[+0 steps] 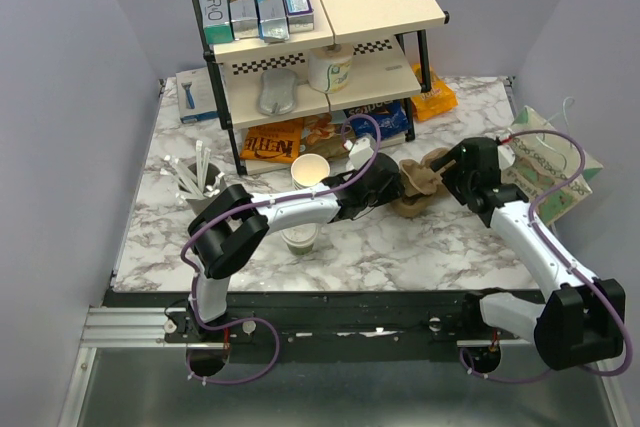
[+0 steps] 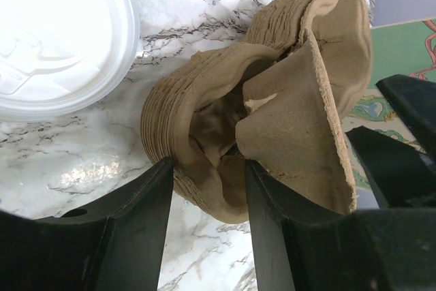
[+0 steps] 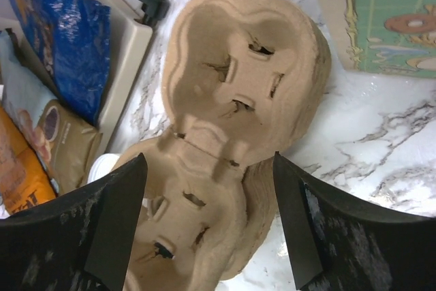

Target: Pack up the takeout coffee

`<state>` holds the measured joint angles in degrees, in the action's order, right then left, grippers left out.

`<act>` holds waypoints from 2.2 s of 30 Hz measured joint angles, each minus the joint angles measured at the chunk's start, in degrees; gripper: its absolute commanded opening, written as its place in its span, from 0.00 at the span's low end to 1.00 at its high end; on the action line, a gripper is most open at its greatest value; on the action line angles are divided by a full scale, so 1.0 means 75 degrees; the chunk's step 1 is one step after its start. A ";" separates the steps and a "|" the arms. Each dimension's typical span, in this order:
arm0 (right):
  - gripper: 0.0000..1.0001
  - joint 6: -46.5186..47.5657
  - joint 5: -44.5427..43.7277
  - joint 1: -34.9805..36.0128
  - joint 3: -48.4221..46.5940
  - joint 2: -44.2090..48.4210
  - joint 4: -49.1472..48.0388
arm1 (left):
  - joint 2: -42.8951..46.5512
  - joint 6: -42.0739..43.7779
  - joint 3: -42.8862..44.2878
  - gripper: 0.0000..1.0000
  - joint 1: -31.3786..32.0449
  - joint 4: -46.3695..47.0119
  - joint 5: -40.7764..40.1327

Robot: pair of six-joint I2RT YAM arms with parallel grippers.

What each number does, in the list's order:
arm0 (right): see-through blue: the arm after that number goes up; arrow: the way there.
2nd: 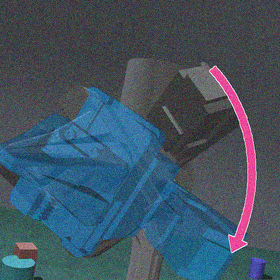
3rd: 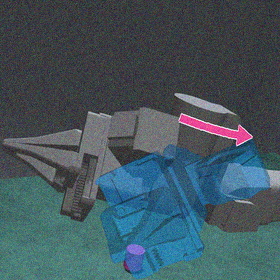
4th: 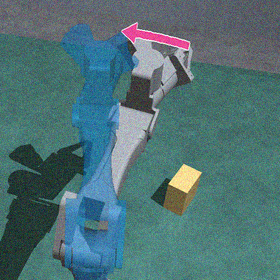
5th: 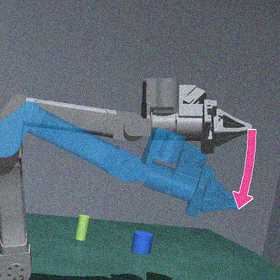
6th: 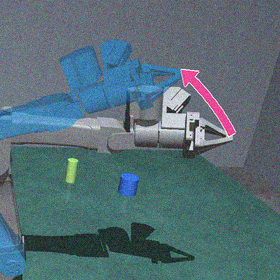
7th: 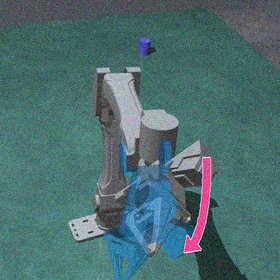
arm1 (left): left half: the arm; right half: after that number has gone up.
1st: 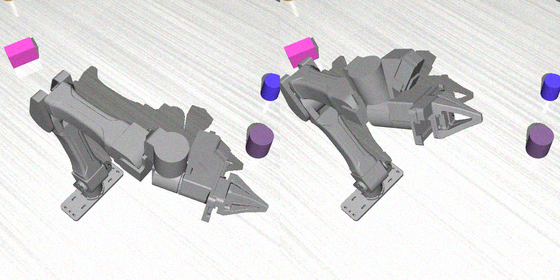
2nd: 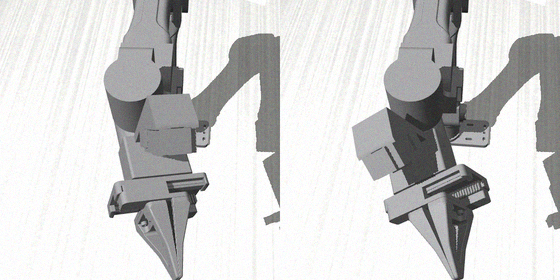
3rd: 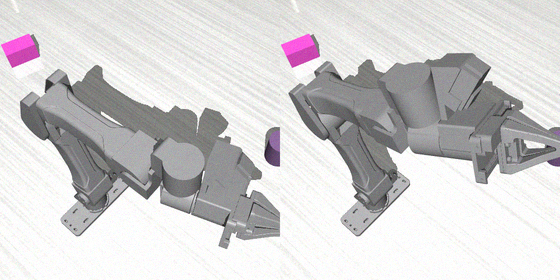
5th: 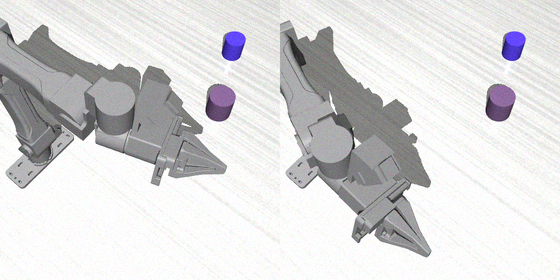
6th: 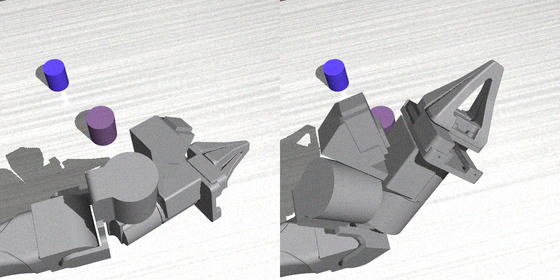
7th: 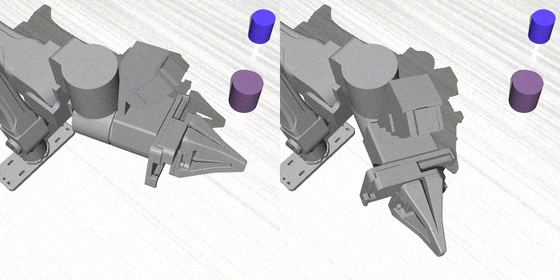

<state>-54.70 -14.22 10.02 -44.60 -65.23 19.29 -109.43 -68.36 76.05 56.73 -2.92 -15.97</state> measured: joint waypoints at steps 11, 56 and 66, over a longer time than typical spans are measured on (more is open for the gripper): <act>0.80 -0.0245 -0.0149 -0.0003 0.0335 -0.0067 -0.0175 | 0.0000 0.0000 0.0000 0.54 0.0000 0.0006 0.0000; 0.42 -0.0335 -0.0466 -0.0003 0.0781 -0.0711 -0.2632 | -0.0143 0.0117 0.0000 0.54 0.0000 0.0009 0.0035; 0.03 -0.0332 -0.0408 -0.0003 0.0930 -0.1003 -0.3031 | -0.0175 0.0143 0.0003 0.54 0.0000 0.0006 0.0052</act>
<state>-57.19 -17.28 10.00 -37.63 -72.75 -3.44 -110.74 -67.29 76.07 56.73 -2.87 -15.57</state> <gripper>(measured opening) 0.154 0.537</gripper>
